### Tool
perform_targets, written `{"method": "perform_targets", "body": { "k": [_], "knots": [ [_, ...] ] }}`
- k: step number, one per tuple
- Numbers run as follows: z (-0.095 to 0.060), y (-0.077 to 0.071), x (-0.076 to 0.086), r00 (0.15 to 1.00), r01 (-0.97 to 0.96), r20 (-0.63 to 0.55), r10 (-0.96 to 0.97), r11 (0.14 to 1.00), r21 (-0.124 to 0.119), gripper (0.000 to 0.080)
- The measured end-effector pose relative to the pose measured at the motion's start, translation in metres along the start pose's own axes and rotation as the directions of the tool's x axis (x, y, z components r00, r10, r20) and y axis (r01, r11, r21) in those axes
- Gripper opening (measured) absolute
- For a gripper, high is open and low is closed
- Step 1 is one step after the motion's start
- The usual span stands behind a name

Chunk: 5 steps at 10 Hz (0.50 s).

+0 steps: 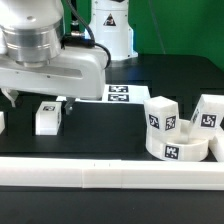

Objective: Assemble stool

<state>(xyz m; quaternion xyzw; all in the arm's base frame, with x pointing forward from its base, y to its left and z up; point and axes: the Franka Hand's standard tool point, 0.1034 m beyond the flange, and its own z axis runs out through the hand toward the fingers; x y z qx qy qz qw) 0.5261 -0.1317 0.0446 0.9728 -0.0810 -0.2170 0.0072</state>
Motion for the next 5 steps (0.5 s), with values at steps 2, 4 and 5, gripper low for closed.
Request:
{"method": "perform_targets", "body": {
  "k": [2, 4, 5],
  "knots": [
    [0.001, -0.003, 0.002, 0.988, 0.079, 0.133, -0.081, 0.997, 0.024, 0.0649],
    [0.013, -0.004, -0.012, 0.960, 0.078, 0.265, -0.086, 0.996, 0.041, 0.0649],
    [0.013, -0.003, -0.010, 0.942, 0.076, 0.326, -0.086, 0.996, 0.042, 0.0649]
  ]
}}
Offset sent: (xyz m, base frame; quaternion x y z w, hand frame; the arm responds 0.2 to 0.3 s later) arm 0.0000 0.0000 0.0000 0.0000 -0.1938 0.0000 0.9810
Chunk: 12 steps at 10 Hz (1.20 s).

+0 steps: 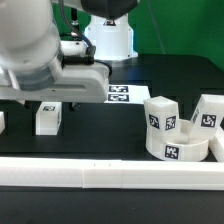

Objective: Assemble stool

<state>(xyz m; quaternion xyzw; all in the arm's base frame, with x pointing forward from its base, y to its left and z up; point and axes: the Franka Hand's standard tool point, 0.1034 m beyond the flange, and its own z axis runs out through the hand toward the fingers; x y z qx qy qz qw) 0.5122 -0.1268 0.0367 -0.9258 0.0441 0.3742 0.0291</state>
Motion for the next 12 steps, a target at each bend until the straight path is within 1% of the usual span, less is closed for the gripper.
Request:
{"method": "perform_targets", "body": {
  "k": [1, 2, 3, 4, 5, 6, 10, 11, 12],
  "knots": [
    [0.002, 0.000, 0.000, 0.999, -0.001, 0.050, 0.001, 1.000, 0.002, 0.0649],
    [0.008, 0.000, -0.005, 0.990, -0.005, 0.140, 0.003, 1.000, 0.014, 0.0649],
    [0.012, 0.000, -0.002, 0.977, -0.007, 0.214, 0.003, 1.000, 0.018, 0.0649],
    [0.011, 0.000, -0.002, 0.963, -0.007, 0.269, 0.001, 1.000, 0.022, 0.0649],
    [0.009, 0.001, 0.007, 0.970, 0.007, 0.244, -0.011, 1.000, 0.015, 0.0649],
    [0.008, 0.000, 0.010, 0.973, 0.018, 0.231, -0.021, 1.000, 0.015, 0.0649],
    [0.005, 0.008, 0.025, 0.987, 0.015, 0.159, -0.014, 1.000, -0.001, 0.0640],
    [0.005, 0.008, 0.025, 0.987, 0.009, 0.159, -0.009, 1.000, -0.001, 0.0467],
    [0.005, 0.009, 0.025, 0.987, 0.007, 0.159, -0.007, 1.000, -0.001, 0.0467]
  ]
}}
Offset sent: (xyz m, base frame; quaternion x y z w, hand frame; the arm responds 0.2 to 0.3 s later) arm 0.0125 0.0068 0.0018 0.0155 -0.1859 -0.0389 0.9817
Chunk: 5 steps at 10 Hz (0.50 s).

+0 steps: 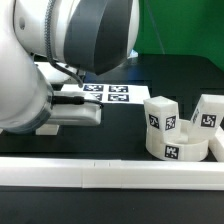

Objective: Assemble stool

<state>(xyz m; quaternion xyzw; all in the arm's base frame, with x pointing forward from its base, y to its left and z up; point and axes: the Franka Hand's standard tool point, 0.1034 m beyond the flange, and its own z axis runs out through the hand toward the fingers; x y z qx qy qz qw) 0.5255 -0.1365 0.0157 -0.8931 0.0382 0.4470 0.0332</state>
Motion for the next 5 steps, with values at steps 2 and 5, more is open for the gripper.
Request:
{"method": "perform_targets", "body": {
  "k": [2, 5],
  "knots": [
    [0.000, -0.002, 0.000, 1.000, -0.001, -0.001, 0.001, 1.000, -0.001, 0.0331],
    [-0.019, -0.023, -0.019, 0.998, -0.063, -0.010, 0.063, 0.998, -0.005, 0.0331]
  ]
}}
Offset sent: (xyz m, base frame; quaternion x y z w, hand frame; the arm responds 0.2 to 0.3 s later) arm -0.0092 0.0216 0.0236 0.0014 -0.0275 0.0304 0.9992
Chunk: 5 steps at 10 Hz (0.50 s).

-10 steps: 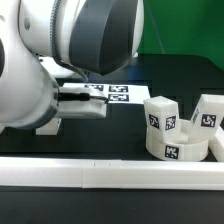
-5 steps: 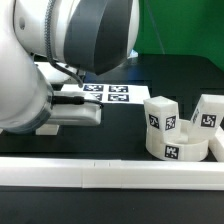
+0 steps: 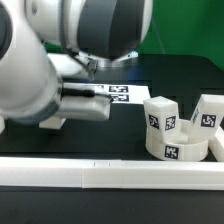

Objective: Assemble stool

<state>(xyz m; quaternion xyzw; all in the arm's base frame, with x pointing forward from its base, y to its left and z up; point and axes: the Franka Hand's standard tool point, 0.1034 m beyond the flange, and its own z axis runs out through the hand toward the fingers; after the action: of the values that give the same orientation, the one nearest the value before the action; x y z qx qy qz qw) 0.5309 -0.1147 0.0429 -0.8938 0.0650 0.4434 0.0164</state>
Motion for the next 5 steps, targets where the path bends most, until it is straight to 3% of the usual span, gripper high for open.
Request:
{"method": "perform_targets", "body": {
  "k": [2, 5],
  "knots": [
    [-0.016, -0.024, -0.037, 0.999, -0.052, -0.003, 0.052, 0.999, 0.006, 0.0331],
    [-0.010, -0.019, -0.031, 0.998, -0.059, -0.012, 0.059, 0.998, 0.010, 0.0334]
  ]
}}
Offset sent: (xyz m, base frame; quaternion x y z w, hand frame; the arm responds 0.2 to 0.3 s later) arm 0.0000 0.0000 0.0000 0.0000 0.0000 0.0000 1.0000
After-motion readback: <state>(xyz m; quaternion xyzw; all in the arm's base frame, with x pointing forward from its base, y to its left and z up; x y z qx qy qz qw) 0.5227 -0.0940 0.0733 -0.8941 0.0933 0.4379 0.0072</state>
